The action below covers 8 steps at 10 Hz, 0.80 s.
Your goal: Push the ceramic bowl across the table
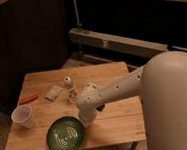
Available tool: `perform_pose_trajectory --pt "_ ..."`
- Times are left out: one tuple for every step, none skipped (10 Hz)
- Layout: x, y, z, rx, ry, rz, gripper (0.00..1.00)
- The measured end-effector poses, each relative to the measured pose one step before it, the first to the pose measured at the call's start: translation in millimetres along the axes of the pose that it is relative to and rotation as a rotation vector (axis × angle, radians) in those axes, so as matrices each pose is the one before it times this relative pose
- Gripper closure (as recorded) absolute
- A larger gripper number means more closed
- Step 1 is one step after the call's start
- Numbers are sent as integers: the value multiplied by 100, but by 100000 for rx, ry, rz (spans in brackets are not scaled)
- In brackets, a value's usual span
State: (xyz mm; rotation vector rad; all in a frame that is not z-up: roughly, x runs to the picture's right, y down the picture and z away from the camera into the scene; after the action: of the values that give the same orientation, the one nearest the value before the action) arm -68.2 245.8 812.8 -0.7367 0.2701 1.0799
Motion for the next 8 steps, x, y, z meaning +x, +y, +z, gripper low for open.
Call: perform_pose_trajectory --pt "-39 126 16 -624 419 -759 90" --pt "73 190 -66 -811 530 -1163 90" --pt "69 90 -68 -444 203 -599 90" --pt "25 54 -21 -133 142 -356 90" --pt "59 145 4 39 329 -618 90" --pt "-28 427 20 448 307 -1599 90" --pt "-30 344 121 312 378 -754 90" --pt "-59 327 149 142 268 -601 90"
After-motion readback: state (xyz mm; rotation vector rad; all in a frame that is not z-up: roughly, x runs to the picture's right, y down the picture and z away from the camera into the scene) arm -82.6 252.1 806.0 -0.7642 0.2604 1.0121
